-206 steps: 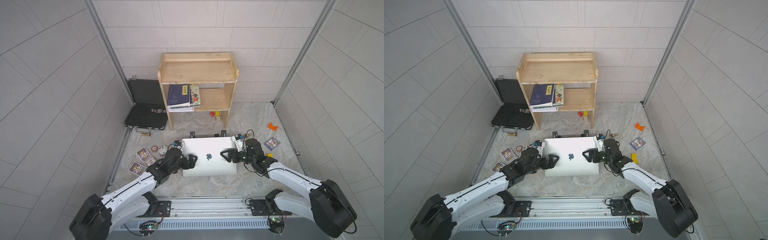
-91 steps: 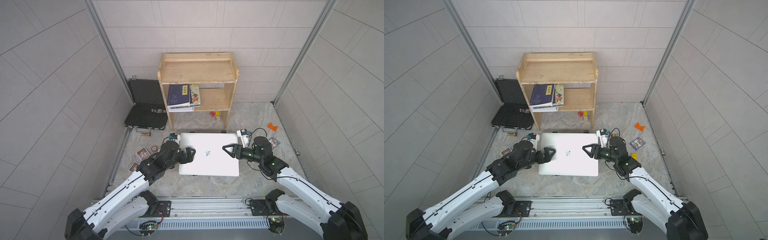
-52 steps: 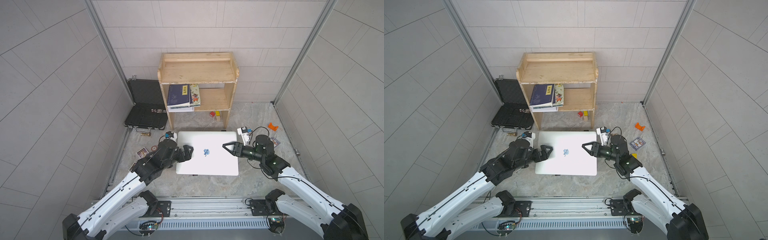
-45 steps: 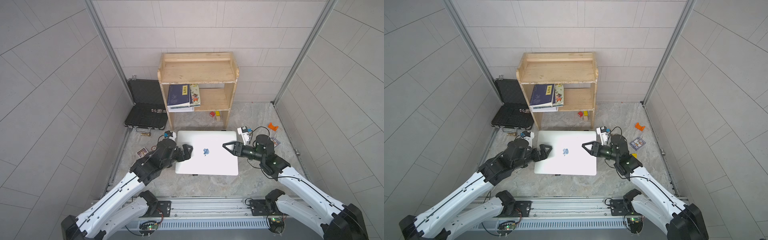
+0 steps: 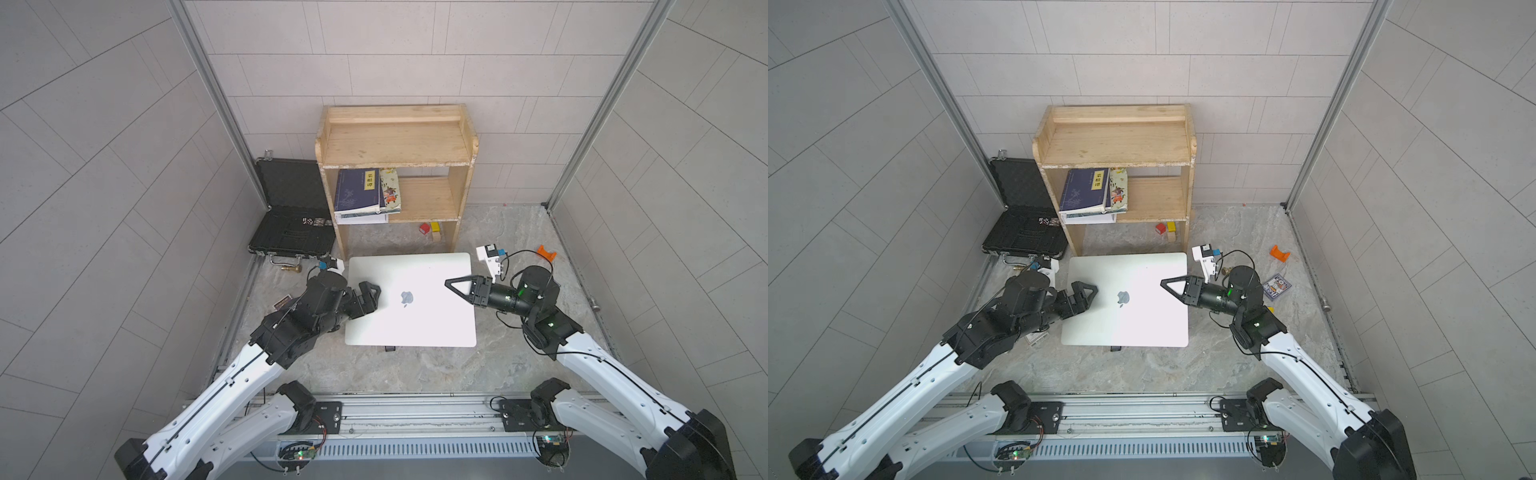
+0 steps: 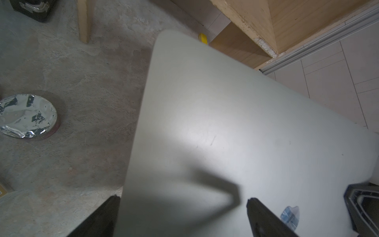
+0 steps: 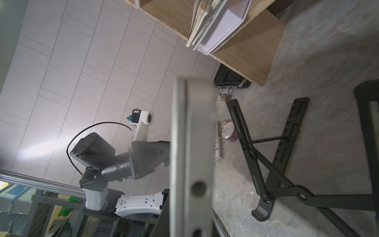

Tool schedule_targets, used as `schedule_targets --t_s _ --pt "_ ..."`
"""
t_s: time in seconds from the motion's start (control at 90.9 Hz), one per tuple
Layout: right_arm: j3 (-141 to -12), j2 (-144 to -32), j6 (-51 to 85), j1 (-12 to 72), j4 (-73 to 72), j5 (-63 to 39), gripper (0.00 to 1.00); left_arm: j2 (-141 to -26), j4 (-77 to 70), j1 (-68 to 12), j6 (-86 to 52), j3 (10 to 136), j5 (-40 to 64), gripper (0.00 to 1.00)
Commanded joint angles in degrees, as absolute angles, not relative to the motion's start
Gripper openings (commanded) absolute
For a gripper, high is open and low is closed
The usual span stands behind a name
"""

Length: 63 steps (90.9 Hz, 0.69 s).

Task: Close the laptop lid and set it aside
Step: Pick up the laptop from the computer stand, then place the laptop on the shelf.

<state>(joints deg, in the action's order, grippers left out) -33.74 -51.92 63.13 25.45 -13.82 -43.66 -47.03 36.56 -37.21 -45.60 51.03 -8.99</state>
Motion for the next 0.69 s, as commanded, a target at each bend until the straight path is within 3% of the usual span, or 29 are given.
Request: schedule_targets --t_s 0.0,0.165,0.682 --pt "-35.42 -52.04 67.14 25.08 -19.20 -44.68 0.13 -44.81 26.67 -37.63 -48.94 56.09 1.48 0.96" --pt "-36.65 -52.69 71.67 23.48 -22.09 -46.42 0.00 -44.91 27.69 -35.92 -50.89 58.12 3.60 0.96" --pt "-45.03 -54.41 80.81 14.20 -26.02 -54.16 0.00 -44.91 33.66 -27.10 -53.79 62.93 12.52 0.93"
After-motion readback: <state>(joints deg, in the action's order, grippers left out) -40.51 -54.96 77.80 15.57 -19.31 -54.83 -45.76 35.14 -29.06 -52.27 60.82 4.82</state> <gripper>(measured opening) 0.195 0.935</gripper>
